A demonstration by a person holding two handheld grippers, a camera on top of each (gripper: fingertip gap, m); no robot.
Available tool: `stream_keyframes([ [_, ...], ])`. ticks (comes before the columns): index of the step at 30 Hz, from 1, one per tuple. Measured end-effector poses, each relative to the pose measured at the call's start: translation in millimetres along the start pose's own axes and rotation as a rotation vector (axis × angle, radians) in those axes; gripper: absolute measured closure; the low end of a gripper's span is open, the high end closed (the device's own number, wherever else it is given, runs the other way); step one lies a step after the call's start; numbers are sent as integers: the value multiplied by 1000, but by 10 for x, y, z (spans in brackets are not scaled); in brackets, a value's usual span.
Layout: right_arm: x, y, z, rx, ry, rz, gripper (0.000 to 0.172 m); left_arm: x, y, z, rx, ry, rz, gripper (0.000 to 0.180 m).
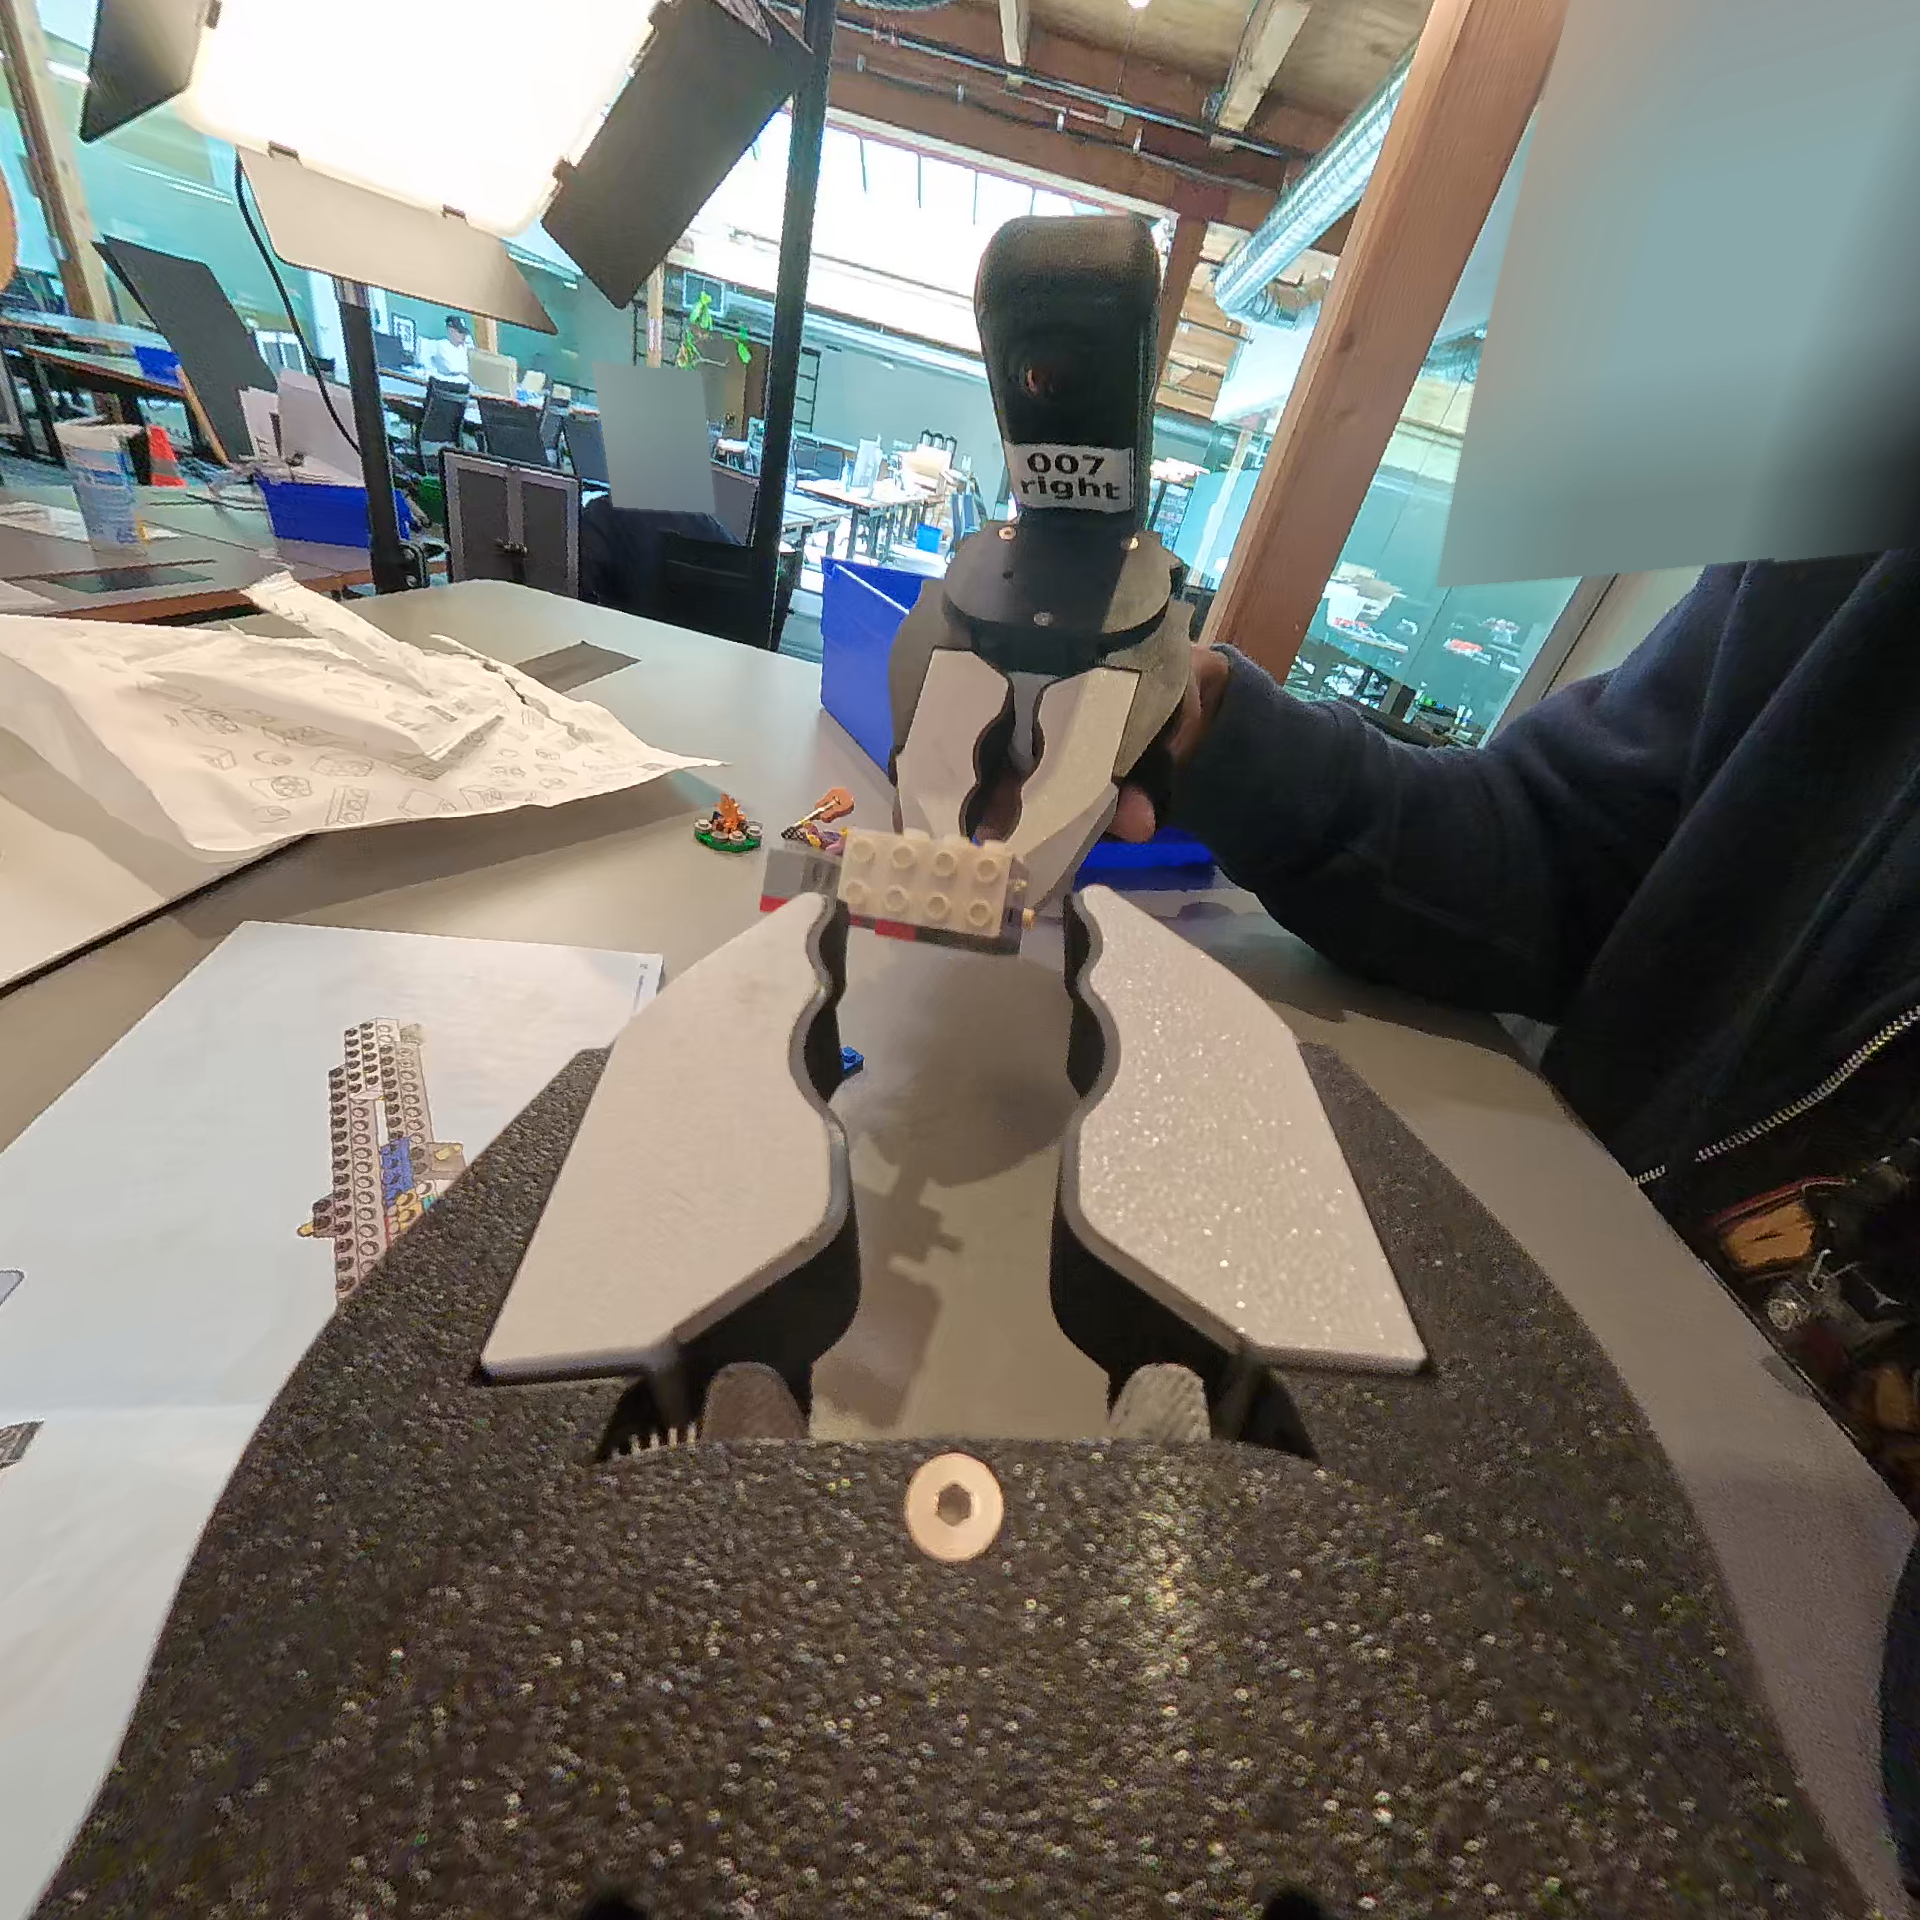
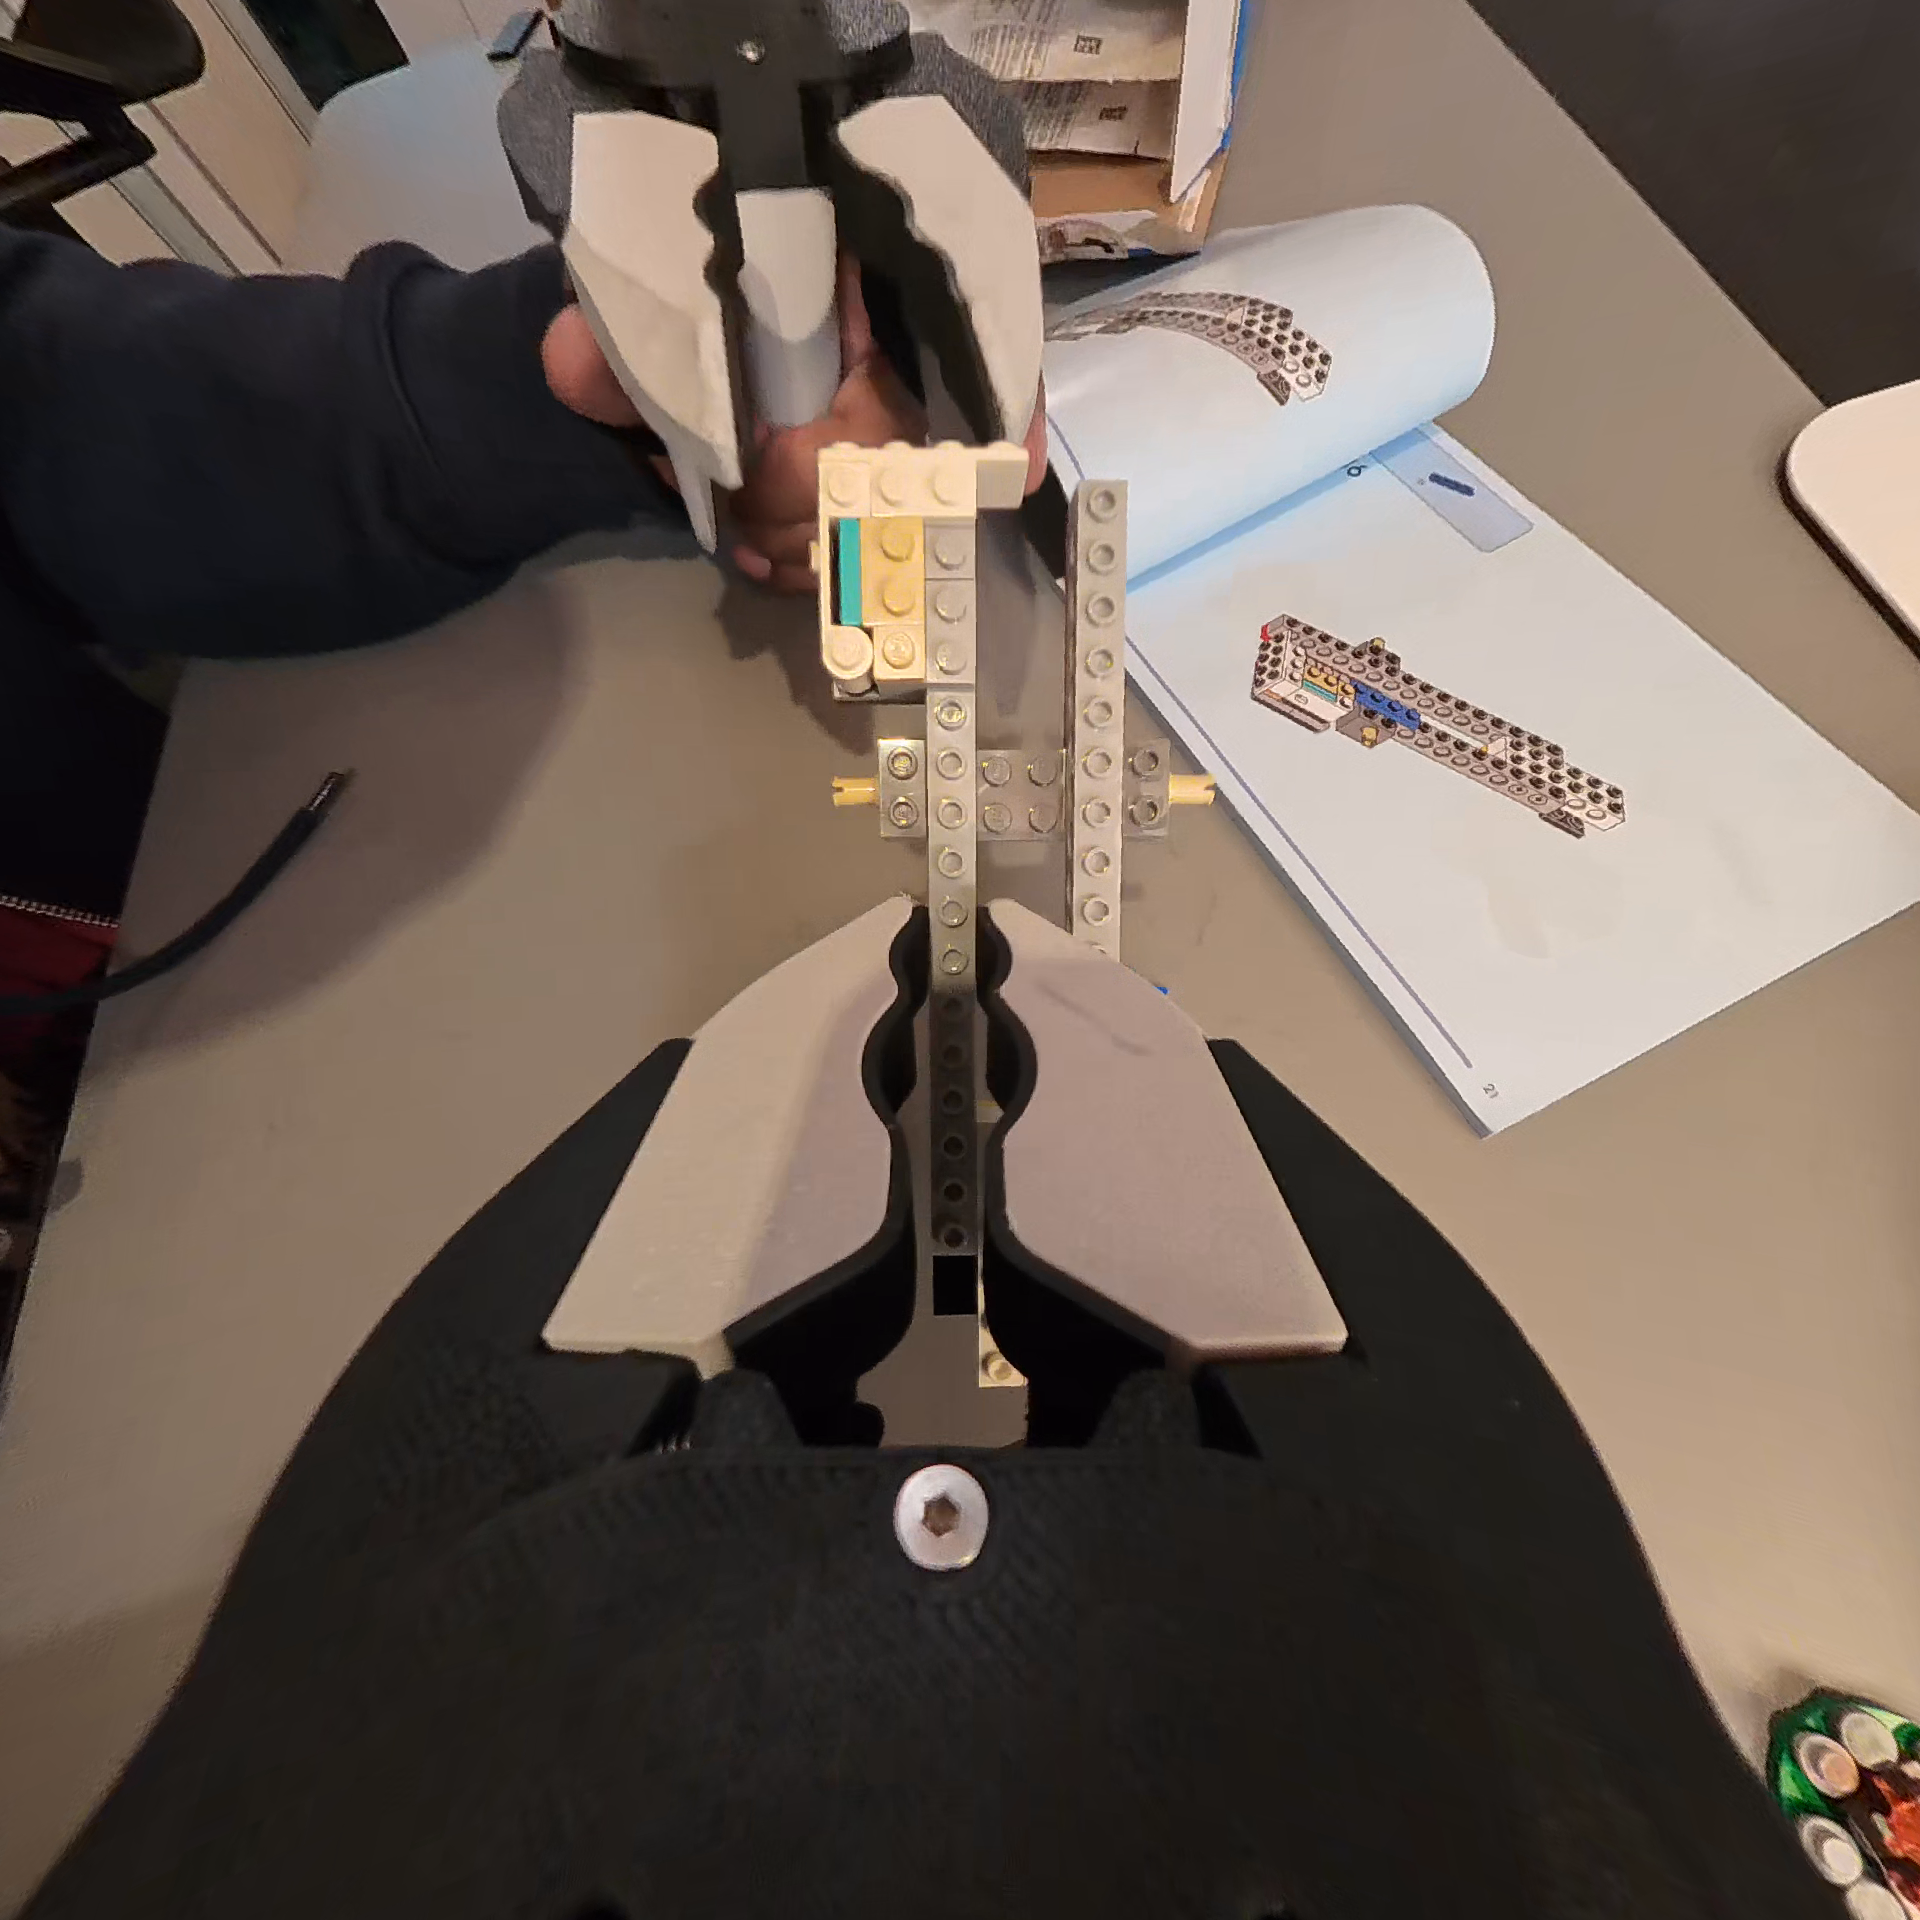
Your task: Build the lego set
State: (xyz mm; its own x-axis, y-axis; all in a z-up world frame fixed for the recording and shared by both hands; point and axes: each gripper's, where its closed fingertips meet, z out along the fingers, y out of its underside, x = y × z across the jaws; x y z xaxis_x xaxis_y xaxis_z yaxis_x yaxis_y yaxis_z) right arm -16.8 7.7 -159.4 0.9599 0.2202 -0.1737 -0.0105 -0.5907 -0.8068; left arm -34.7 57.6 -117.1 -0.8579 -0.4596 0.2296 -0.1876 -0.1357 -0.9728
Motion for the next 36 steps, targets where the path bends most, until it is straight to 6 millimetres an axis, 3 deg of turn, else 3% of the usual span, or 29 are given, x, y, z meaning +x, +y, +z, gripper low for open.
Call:
stream_keyframes([
  [8,-60,-180,-38,115,-60,42,164,46,22,118,10,37,-99,135],
  [14,-126,-315,-13,174,-78,48,164,79,-149,167,172,84,-182,136],
  [32,-144,-458,134,244,-68,86,164,80,-381,86,395,122,-239,150],
  [36,-145,-489,86,276,-78,87,159,100,-403,54,399,120,-198,151],
])
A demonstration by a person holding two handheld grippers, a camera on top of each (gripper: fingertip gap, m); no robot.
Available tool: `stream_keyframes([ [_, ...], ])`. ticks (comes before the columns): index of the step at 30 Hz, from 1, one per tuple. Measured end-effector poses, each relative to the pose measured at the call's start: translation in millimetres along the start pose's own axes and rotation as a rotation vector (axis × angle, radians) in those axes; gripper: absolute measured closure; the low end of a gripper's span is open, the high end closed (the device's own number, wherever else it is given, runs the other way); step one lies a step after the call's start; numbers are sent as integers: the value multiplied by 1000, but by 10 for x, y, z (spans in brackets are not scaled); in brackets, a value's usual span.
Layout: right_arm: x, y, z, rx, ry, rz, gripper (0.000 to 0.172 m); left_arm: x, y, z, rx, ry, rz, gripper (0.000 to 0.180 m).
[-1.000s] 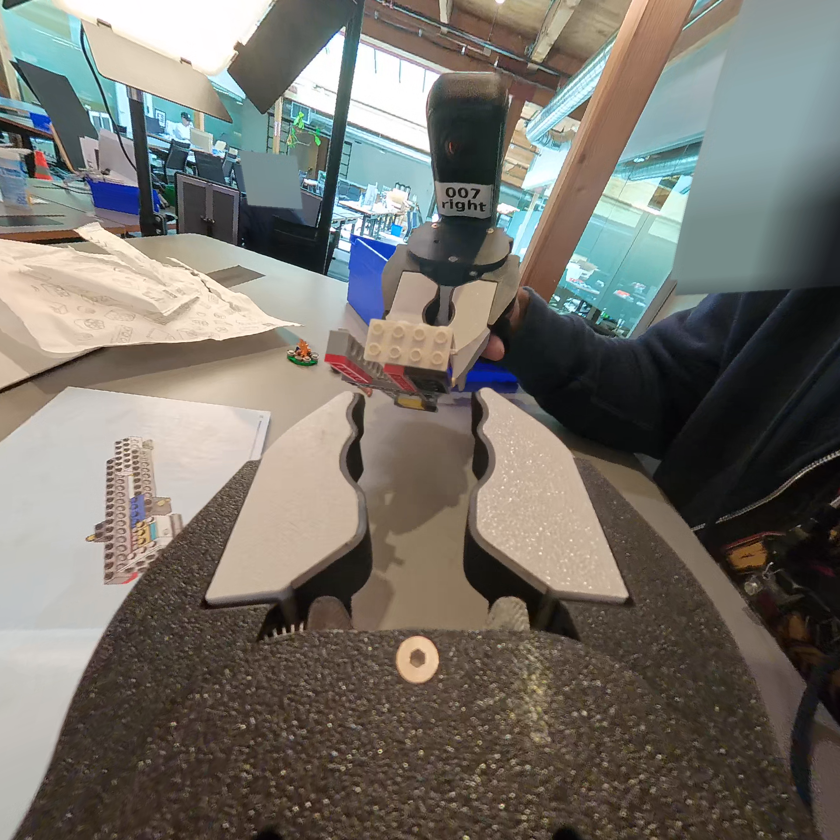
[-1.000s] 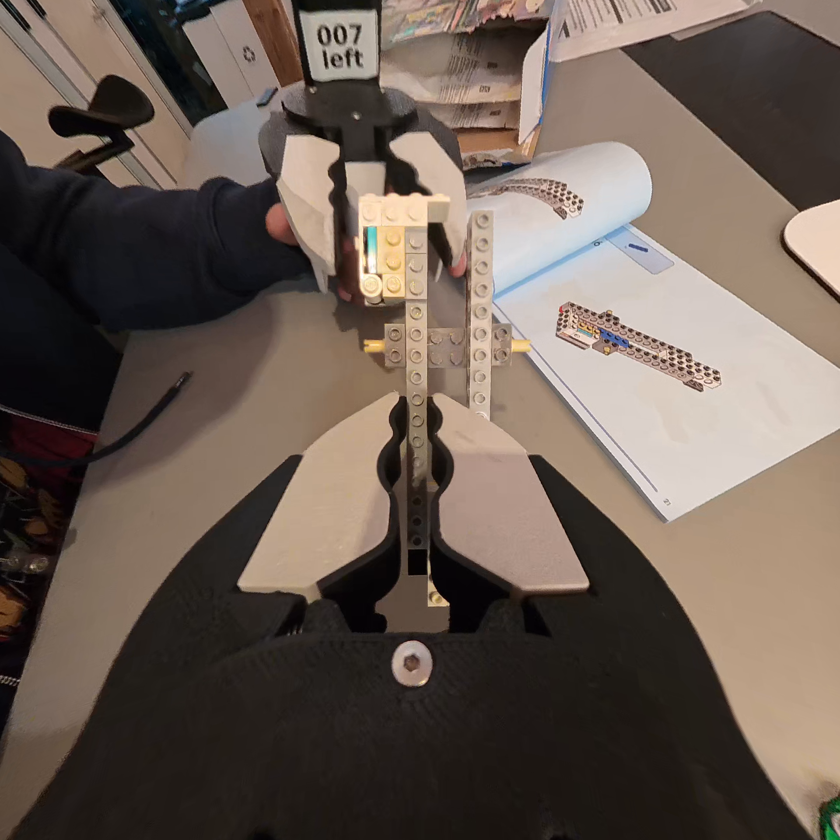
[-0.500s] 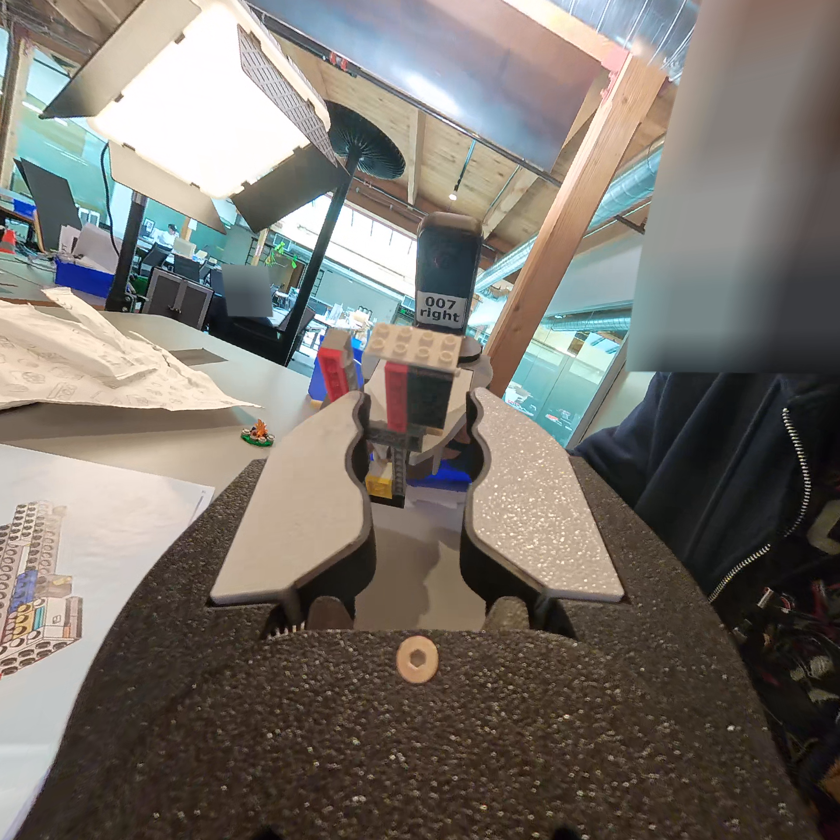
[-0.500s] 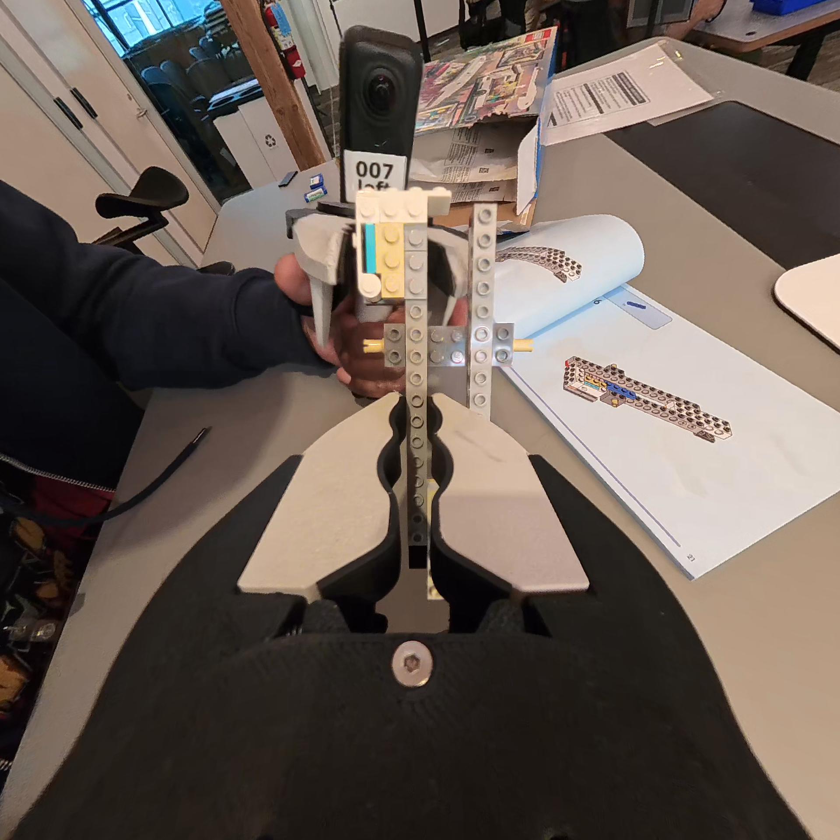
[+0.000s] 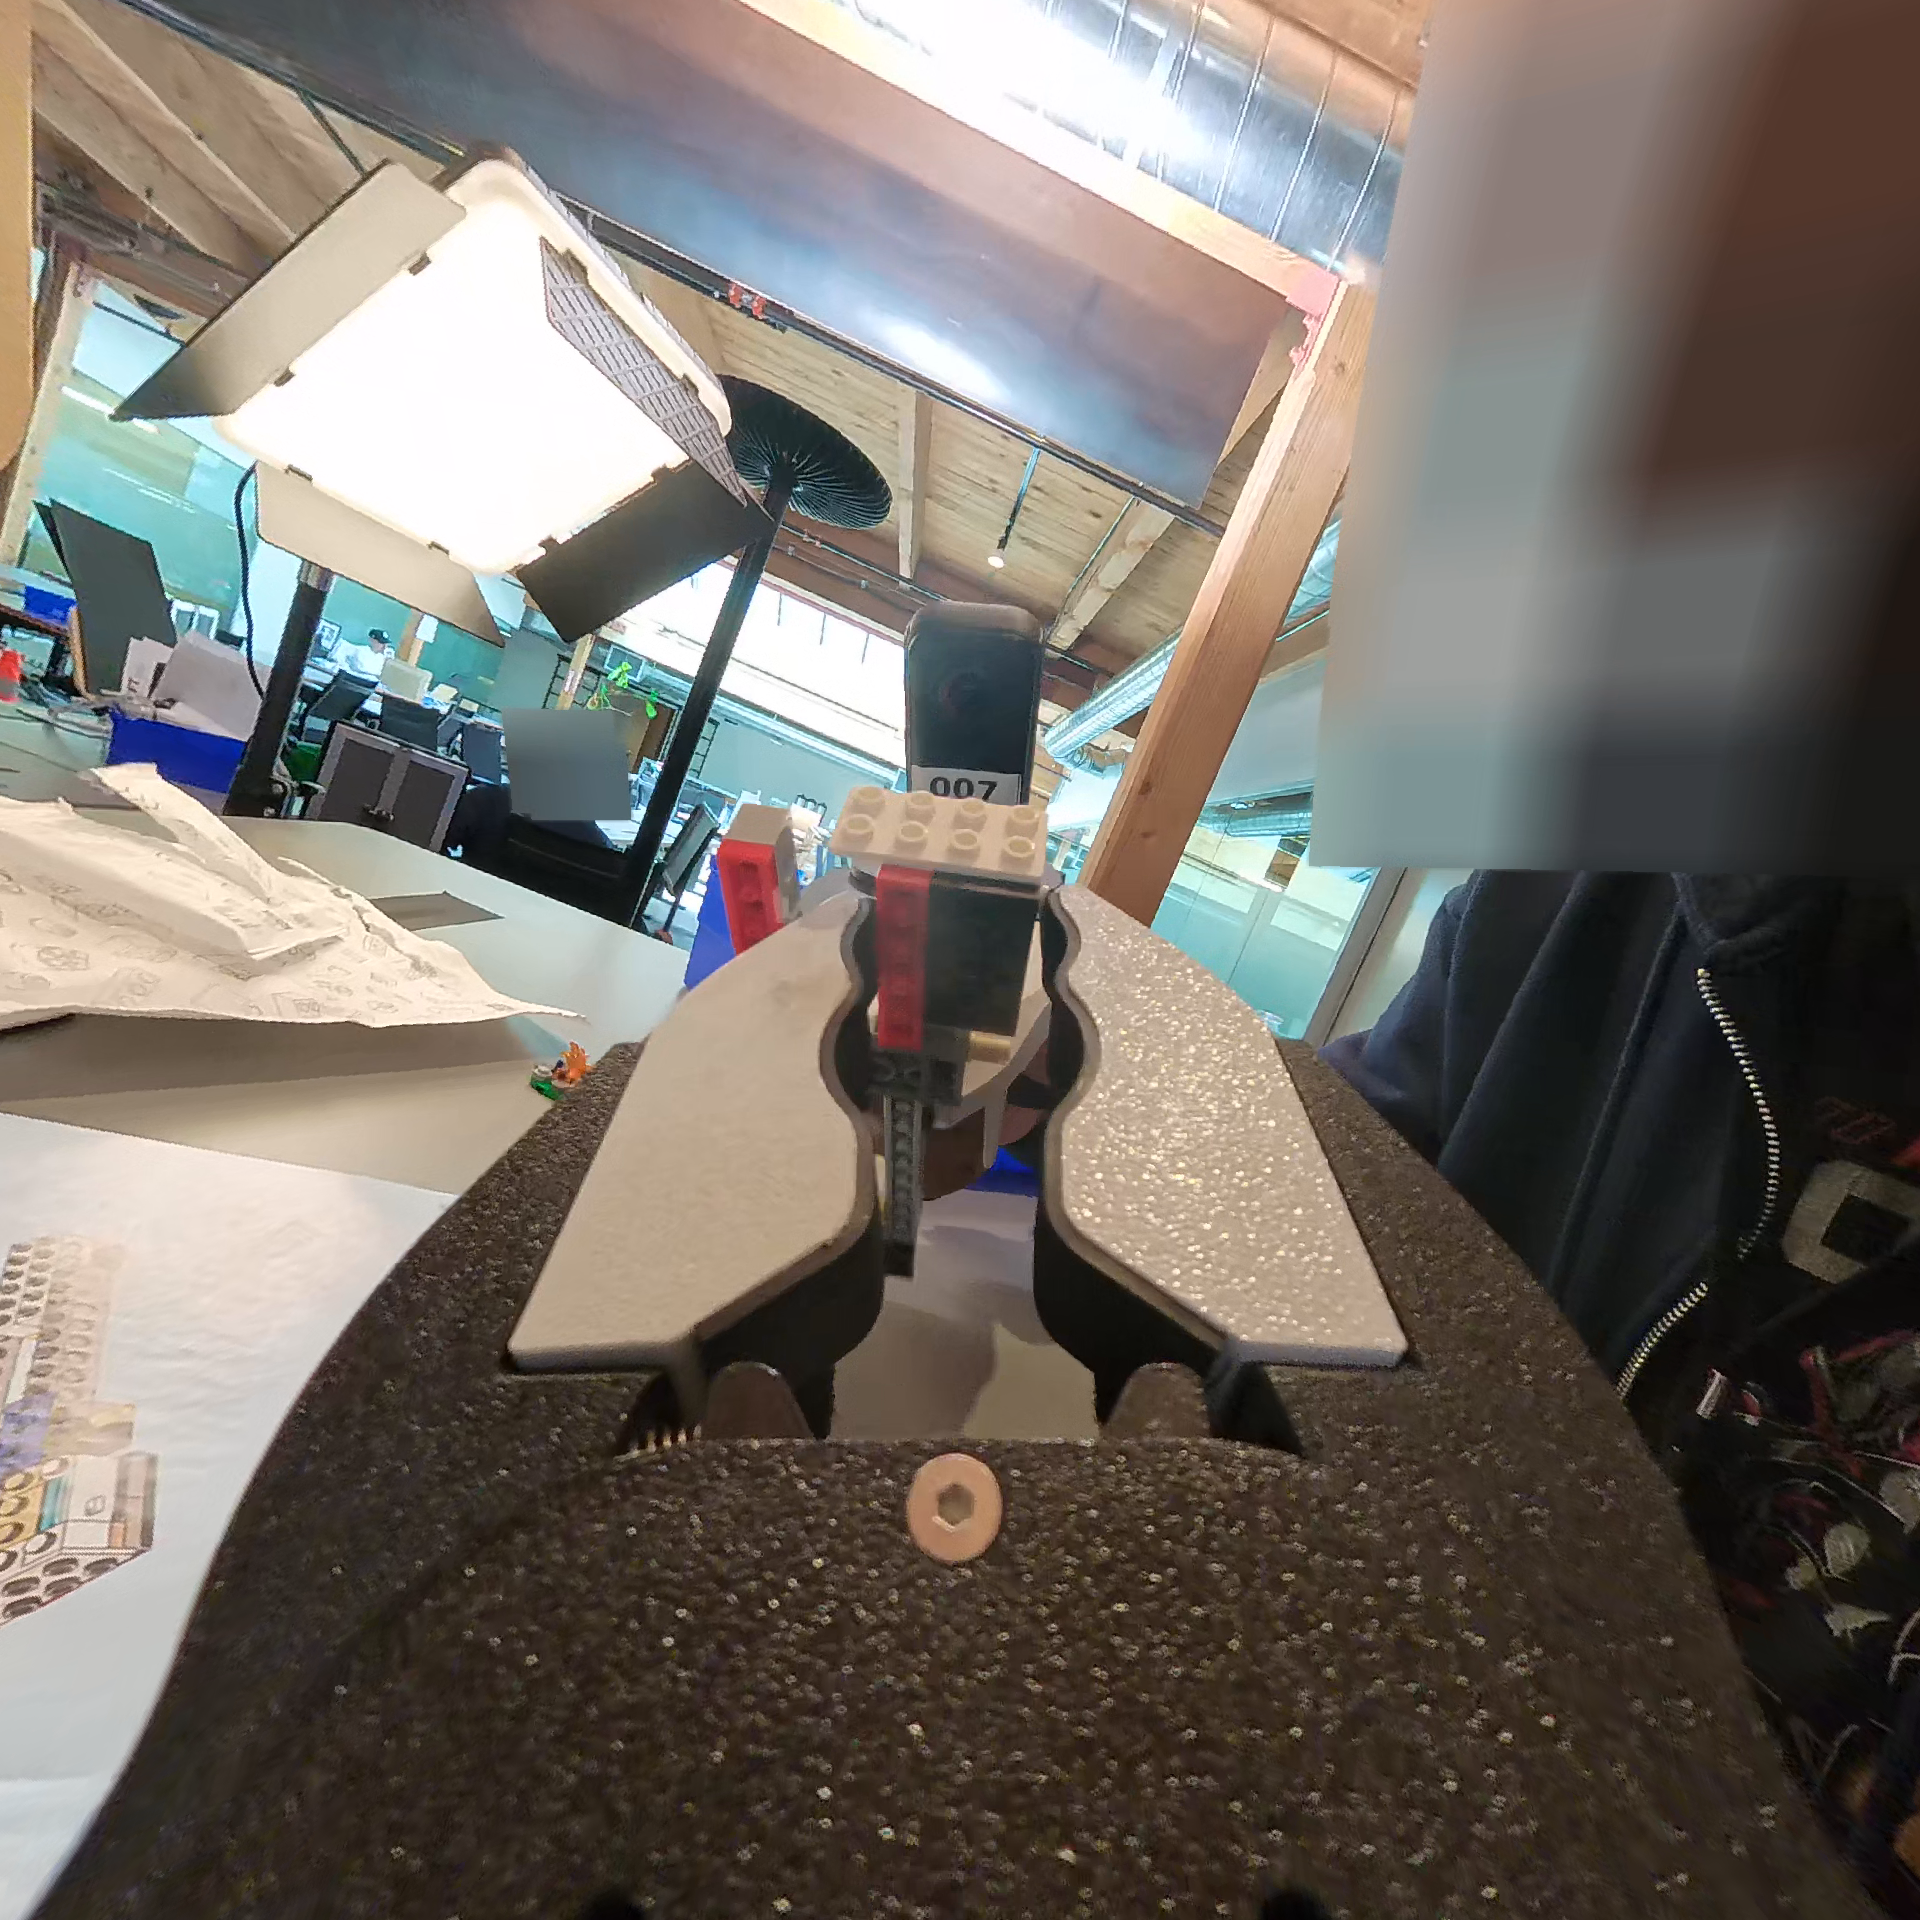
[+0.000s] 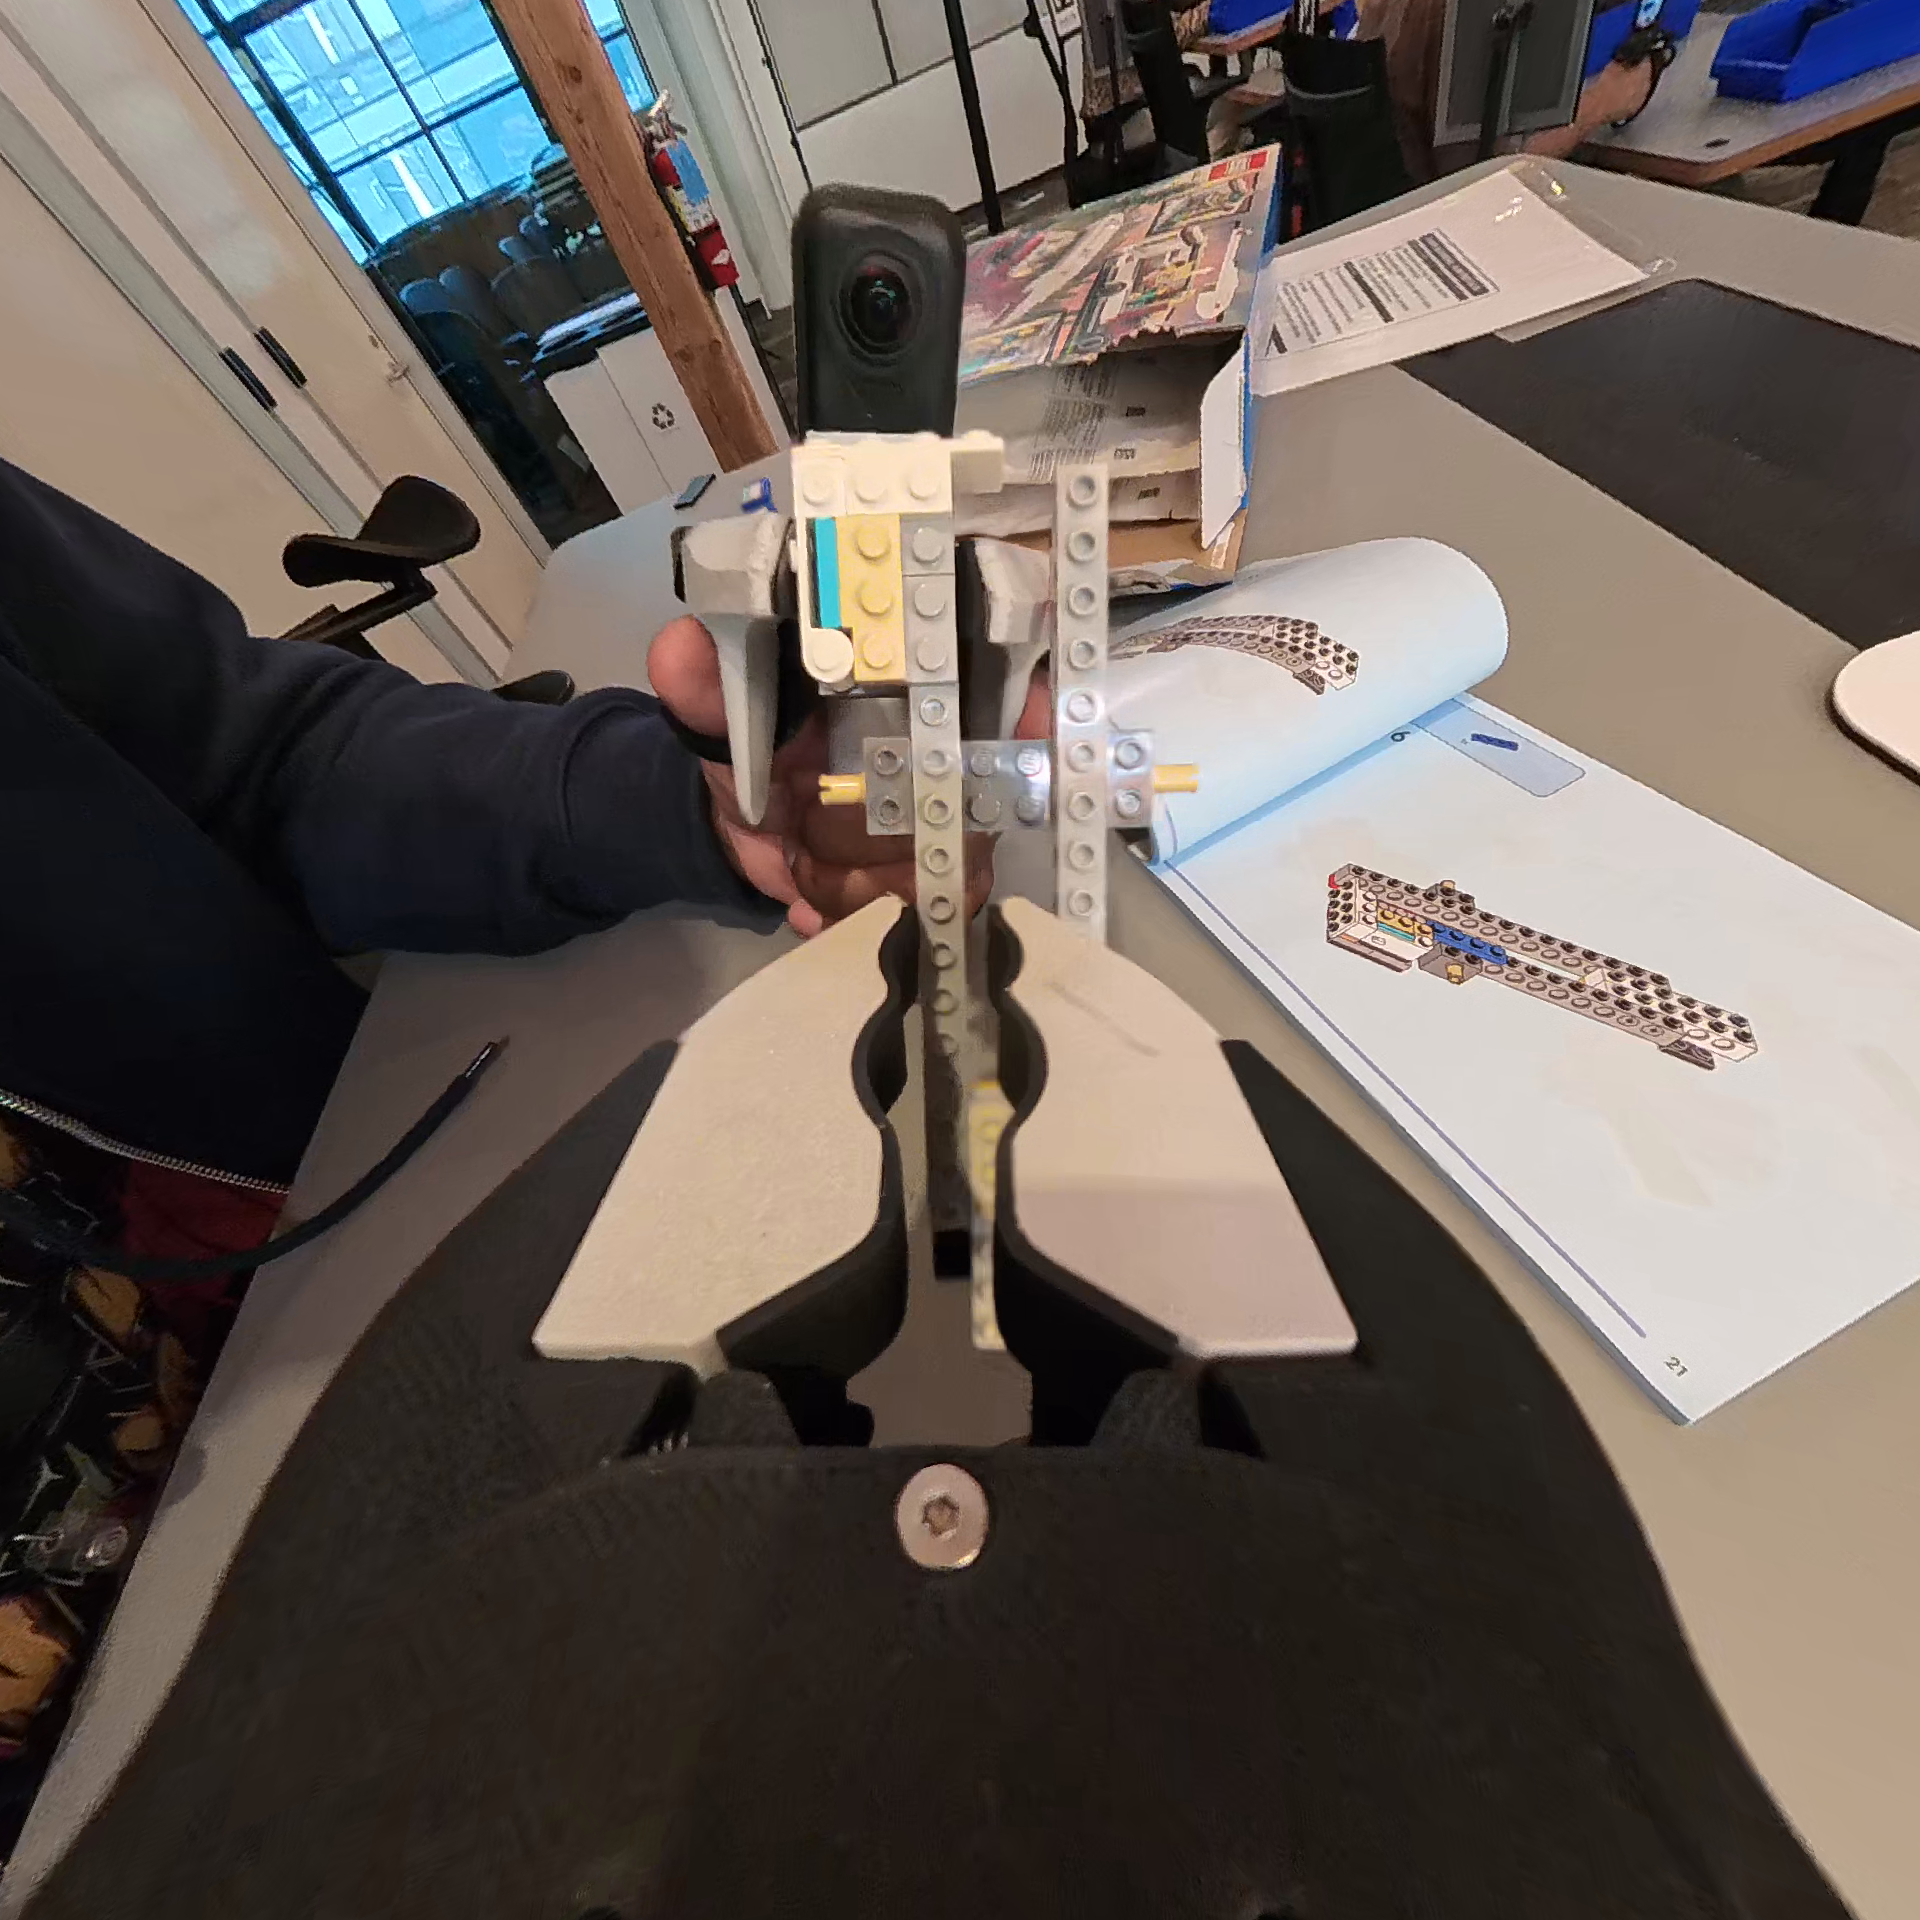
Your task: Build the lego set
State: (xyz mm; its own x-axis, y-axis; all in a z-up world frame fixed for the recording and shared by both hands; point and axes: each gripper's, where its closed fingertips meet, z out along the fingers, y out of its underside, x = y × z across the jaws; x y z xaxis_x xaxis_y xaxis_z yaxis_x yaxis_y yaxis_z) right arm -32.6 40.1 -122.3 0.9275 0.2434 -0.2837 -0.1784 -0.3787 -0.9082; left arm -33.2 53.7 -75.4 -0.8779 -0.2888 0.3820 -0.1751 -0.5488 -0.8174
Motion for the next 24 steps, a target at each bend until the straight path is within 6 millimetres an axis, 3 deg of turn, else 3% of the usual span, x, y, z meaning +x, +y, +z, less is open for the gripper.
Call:
stream_keyframes([
  [2,8,-28,-86,11,-5,-5,150,6,-33,-19,7,-3,15,151],
  [6,227,-58,-282,33,82,66,150,-18,-119,-86,20,-26,43,152],
  [10,592,403,-304,-230,303,109,155,-17,-170,-122,38,-23,38,152],
  [15,662,852,-190,-477,366,96,154,8,-197,-125,82,8,11,151],
  [24,727,1022,-122,-602,458,10,156,77,-340,-202,217,101,-69,151],
])
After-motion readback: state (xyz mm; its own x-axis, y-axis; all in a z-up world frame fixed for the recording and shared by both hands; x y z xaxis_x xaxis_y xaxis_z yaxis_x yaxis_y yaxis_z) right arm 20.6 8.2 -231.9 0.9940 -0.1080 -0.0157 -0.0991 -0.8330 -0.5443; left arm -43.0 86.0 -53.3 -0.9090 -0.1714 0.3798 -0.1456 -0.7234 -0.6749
